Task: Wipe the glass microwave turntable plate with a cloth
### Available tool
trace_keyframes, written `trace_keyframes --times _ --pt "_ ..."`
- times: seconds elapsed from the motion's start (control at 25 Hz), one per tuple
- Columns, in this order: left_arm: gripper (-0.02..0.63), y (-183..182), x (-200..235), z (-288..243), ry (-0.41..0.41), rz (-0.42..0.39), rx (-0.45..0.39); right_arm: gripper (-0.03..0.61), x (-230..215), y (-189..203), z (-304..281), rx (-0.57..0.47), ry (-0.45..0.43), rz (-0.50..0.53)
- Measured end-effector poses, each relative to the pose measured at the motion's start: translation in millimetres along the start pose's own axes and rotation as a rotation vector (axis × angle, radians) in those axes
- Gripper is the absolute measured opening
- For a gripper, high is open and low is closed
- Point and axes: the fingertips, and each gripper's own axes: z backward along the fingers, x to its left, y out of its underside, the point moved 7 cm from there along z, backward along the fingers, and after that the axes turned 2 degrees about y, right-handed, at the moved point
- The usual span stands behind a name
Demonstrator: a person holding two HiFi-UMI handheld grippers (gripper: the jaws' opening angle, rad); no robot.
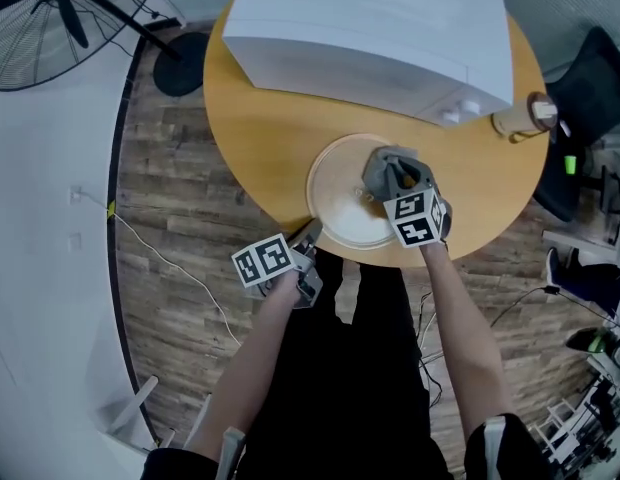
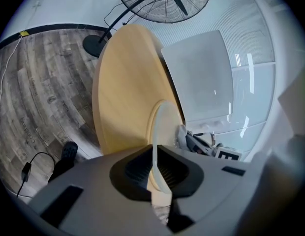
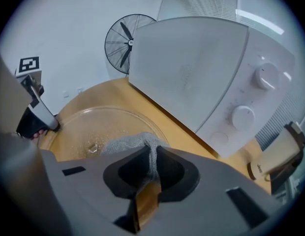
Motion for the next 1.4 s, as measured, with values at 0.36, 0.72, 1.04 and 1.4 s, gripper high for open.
trace_keyframes --times 0.36,0.72,1.04,1.4 --pt "0.025 -1.8 2.5 2.5 0.005 0.029 -0.003 0.049 -2.4 3.0 75.7 -0.066 0.001 -0.175" --pt "0.025 0.8 2.1 -0.9 0.011 0.074 -0.001 0.049 -6.2 3.2 129.8 -0.166 0.017 -0.282" --pt "0.072 7.6 -2.7 3.0 -0.030 0.131 -0.086 0.048 -20.9 7.2 161.2 -0.235 -0.029 -0.324" --pt "0.071 30.2 -28.5 33.5 -0.116 0.068 -0.286 0.048 -46.5 7.4 199.0 -0.348 -0.127 -0.284"
